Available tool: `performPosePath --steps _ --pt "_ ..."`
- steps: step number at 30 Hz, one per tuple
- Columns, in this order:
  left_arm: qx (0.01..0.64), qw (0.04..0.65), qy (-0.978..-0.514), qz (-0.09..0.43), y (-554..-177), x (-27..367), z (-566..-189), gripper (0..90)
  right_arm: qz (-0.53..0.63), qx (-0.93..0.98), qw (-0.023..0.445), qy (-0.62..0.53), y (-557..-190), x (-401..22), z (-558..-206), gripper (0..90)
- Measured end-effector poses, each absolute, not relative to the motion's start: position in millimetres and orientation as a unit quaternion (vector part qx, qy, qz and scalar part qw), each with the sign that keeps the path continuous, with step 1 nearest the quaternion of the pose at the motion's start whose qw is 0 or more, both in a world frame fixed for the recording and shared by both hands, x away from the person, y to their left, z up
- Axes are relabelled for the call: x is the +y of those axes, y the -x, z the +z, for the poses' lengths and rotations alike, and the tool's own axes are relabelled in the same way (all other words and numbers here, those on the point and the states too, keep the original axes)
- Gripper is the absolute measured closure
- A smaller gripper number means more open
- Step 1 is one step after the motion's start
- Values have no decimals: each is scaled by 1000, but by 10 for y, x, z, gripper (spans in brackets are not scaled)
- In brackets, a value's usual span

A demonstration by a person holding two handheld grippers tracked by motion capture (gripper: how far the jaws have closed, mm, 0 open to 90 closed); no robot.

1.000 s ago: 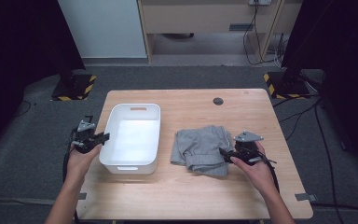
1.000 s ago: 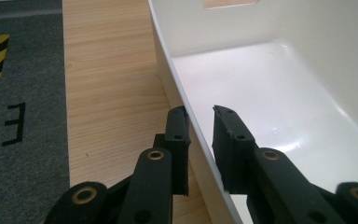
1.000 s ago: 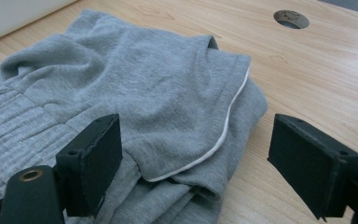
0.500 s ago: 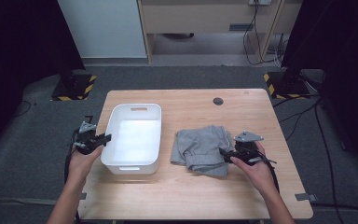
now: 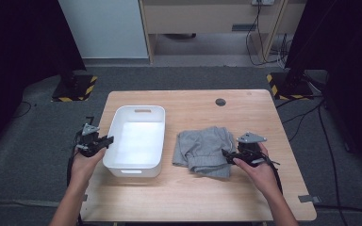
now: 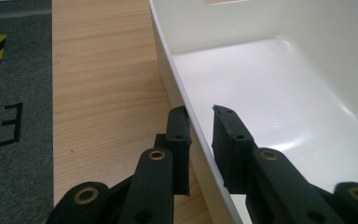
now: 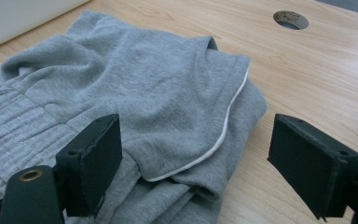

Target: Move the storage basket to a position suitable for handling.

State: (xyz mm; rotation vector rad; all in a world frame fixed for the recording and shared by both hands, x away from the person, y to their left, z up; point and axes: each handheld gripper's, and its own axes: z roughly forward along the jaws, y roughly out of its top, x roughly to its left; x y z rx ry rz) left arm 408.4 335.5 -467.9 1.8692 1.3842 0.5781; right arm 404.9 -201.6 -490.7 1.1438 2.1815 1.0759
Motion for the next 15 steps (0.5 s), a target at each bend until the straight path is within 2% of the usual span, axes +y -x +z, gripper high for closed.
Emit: performPosePath --steps 15 --pt "543 378 -714 227 -3823 3335 -4705 755 388 793 224 -413 -4051 -2006 -4912 174"
